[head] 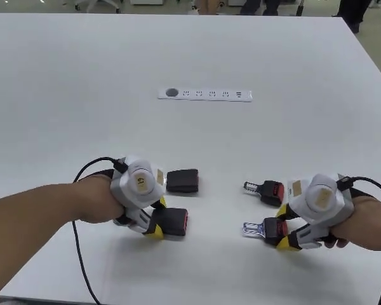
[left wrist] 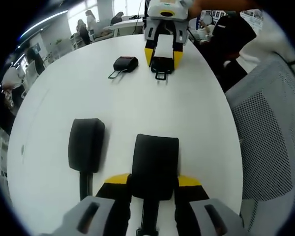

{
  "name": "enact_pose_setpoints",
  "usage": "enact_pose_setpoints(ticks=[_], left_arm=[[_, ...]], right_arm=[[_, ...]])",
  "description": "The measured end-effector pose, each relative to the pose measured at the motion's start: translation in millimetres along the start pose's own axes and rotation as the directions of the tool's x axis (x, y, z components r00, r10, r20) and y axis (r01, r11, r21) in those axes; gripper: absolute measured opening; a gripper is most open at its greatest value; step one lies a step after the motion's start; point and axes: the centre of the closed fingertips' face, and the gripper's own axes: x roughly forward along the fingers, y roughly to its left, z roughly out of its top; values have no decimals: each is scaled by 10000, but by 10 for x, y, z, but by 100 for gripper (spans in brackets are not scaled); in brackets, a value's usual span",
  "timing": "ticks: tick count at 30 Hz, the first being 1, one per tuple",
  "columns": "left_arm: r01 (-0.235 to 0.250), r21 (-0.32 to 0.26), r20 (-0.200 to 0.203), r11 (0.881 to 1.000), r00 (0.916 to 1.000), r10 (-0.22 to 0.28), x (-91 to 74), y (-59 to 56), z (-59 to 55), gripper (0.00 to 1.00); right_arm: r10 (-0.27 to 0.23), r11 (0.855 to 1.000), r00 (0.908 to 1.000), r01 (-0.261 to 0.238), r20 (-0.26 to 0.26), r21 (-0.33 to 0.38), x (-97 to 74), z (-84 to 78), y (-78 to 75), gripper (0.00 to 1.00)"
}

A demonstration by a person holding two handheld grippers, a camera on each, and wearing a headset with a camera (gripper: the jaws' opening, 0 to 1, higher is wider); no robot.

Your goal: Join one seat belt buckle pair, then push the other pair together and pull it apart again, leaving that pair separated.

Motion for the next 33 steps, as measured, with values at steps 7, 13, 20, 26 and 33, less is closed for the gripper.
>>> enact_pose_setpoints(ticks=[7, 13, 20, 26, 33], left_arm=[[29, 220, -396, 9998, 9992, -20, 0, -25, 45, 33], [-7, 23, -329, 10000, 9995, 8, -14, -34, 53, 33], [-83, -83, -467, 9999, 9989, 79, -7, -37, 55, 33], [-202, -316, -351, 9993, 9992, 191, 6, -18, 38, 33], [-269, -407, -382, 9988, 9989, 253, 17, -20, 60, 33]], right_arm=[[-73, 9999, 9999, 72, 99, 121, -8, 28, -5, 33], [-160, 9996, 9999, 159, 51, 214, -1, 74, -1, 33], [-140, 9999, 9999, 139, 51, 69, 103, 269, 65, 33], [-153, 9998, 9994, 149, 305, 118, 220, 493, 71, 33], [-152, 9993, 9948, 117, 1011, 356, 383, 792, 103, 33]])
